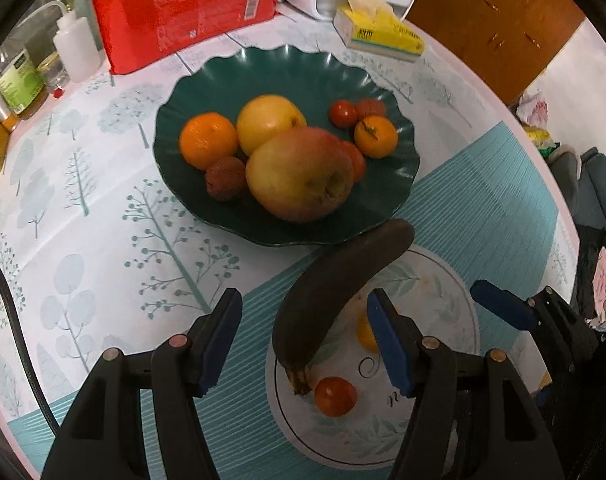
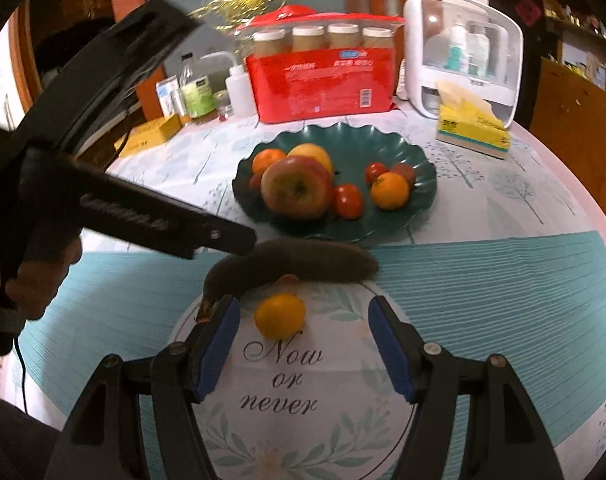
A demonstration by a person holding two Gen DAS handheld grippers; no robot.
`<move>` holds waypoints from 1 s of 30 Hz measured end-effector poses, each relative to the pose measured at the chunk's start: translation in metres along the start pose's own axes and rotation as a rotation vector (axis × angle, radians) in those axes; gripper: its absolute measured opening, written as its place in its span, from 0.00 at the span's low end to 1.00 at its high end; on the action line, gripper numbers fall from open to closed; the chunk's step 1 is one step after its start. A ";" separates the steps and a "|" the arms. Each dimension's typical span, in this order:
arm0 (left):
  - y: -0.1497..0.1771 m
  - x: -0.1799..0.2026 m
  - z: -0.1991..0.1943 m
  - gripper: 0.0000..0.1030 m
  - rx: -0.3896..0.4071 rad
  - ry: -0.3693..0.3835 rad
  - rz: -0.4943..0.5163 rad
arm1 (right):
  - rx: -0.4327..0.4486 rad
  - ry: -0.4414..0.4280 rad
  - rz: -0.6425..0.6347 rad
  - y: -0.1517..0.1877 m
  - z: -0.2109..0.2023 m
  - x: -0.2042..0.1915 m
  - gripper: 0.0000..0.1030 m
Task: Organize fruits
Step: 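Move the left tool to the dark banana while the right tool approaches the small yellow orange, then close the left tool on the banana while the right tool grasps the yellow orange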
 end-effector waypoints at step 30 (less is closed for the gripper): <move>-0.014 0.031 0.061 0.62 -0.004 -0.043 0.232 | -0.093 -0.029 -0.101 0.016 0.046 -0.021 0.39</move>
Point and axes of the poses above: each gripper's, at about its wrist camera, not at the fingertips, and z roughly the way its jaws point, x to its right, y to its underside, the point moved 7 cm from there along z, roughly the way its jaws point, and after that the axes turned 4 degrees about -x, right-handed, at the moved point
